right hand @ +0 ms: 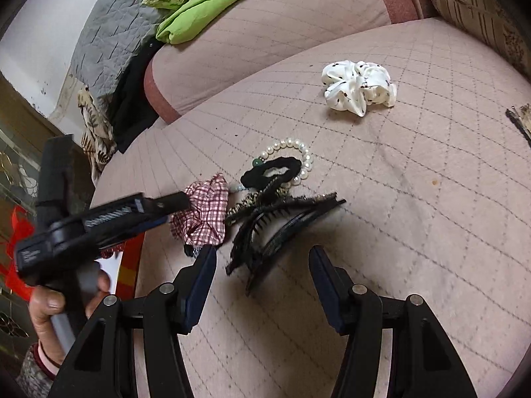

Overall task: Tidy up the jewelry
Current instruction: 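Grasp pink plaid scrunchie with left tool while right tool grasps black claw clip, place both in tray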

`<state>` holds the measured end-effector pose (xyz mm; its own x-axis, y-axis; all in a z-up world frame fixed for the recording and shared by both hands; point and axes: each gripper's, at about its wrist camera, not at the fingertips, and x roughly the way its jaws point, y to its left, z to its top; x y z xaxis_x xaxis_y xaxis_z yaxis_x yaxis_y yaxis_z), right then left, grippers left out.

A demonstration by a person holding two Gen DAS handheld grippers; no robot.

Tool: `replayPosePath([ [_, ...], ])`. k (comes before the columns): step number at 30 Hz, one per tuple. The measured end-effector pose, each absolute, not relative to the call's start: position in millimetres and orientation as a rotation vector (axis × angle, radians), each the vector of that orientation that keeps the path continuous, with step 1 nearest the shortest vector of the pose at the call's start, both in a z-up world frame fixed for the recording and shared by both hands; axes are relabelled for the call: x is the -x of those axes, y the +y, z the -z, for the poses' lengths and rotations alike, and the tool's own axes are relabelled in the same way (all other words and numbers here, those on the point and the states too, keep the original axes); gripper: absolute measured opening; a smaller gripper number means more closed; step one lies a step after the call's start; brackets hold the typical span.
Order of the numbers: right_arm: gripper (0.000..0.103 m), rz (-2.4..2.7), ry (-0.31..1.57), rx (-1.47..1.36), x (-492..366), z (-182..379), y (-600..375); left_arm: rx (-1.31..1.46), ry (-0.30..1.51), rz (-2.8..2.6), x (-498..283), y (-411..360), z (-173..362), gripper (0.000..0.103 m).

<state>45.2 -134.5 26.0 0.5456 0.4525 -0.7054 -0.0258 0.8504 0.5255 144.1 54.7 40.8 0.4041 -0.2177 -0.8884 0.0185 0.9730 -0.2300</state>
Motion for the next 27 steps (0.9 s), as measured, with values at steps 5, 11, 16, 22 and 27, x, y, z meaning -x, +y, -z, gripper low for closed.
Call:
replayPosePath([
  [5, 0.063, -0.297, 0.962, -0.512, -53, -20, -133, 0.176, 1.178, 0.176, -146, 47, -29, 0.026],
  [11, 0.035, -0.301, 0.999, -0.543, -66, -8, -127, 0.157, 1.174, 0.197, -137, 40, -34, 0.009],
  [16, 0.031, -0.323, 0.996, -0.57, -59, -12, -131, 0.159, 1.115, 0.214, -113, 40, -61, 0.009],
  [22, 0.031, -0.319, 0.976, -0.585, -36, -26, -141, 0.198, 1.047, 0.245, -77, 48, -97, 0.009],
  [27, 0.031, -0.307, 0.945, -0.582, -12, -44, -149, 0.209, 0.995, 0.223, -48, 66, -119, 0.009],
])
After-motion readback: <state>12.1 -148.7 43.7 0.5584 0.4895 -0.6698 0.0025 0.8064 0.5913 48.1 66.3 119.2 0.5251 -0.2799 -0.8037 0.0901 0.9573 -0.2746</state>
